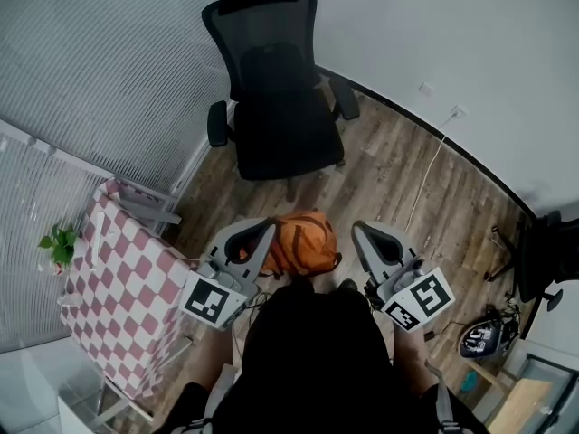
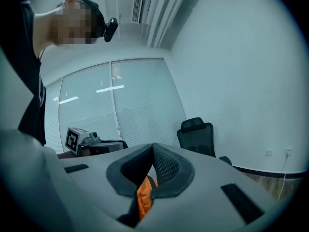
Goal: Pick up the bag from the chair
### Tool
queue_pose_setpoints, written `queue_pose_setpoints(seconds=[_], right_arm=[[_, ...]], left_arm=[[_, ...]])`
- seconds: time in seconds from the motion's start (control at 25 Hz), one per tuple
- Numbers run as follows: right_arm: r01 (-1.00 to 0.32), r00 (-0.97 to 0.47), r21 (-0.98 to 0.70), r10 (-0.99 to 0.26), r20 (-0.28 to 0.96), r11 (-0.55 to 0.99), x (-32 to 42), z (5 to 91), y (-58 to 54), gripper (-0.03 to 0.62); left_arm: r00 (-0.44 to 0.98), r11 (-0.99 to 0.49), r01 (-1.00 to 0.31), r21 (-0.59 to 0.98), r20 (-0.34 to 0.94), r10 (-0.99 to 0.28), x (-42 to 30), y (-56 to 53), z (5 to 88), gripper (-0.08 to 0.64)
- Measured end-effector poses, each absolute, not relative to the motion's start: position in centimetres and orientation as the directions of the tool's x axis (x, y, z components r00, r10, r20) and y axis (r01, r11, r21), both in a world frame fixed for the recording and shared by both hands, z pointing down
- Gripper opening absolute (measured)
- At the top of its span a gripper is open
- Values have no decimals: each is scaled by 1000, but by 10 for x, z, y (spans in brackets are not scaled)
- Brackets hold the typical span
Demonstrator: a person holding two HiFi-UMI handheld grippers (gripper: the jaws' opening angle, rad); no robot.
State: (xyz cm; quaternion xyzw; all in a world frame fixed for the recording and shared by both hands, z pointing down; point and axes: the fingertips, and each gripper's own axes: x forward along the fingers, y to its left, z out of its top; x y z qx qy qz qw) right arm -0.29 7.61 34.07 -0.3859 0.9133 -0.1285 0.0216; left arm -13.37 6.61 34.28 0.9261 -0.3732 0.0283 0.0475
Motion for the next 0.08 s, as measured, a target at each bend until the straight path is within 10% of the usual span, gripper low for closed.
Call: queue_pose_setpoints(seconds=[0.08], right_arm=[[-700,-701,-252,-710,65,668,-6,342,78,20]], left_arm=[[723,-719,-691,73,87,-685,-134,68,342,34]])
